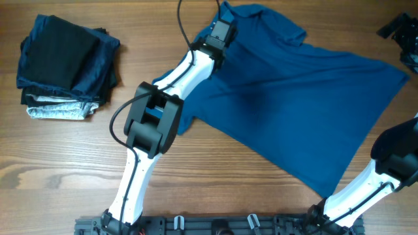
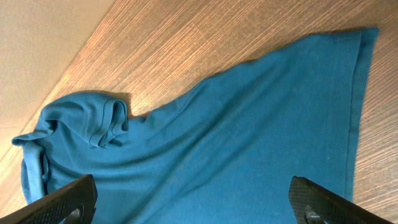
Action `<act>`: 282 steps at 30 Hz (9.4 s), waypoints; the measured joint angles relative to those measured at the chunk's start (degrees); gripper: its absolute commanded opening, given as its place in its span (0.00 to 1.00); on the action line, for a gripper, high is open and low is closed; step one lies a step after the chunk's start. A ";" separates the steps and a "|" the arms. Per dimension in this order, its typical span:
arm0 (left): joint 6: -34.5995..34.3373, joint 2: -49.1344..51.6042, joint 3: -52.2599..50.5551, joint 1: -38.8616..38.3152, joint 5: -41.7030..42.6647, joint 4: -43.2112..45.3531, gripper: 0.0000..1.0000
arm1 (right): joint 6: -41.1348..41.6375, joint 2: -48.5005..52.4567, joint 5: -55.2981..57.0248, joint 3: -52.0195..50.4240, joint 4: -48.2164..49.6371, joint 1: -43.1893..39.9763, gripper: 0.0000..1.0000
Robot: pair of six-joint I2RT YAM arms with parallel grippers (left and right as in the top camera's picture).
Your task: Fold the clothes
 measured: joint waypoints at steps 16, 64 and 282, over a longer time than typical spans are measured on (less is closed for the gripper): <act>-7.87 -0.22 0.00 23.61 10.08 7.37 0.29 | 0.00 0.00 0.00 0.00 0.00 0.00 1.00; -15.19 -25.86 -3.45 19.34 37.00 -45.81 0.04 | 0.00 0.00 0.00 0.00 0.02 0.00 1.00; -33.20 -31.50 -30.69 13.09 21.33 -15.21 0.47 | 2.03 1.22 8.39 -15.47 22.53 -14.56 1.00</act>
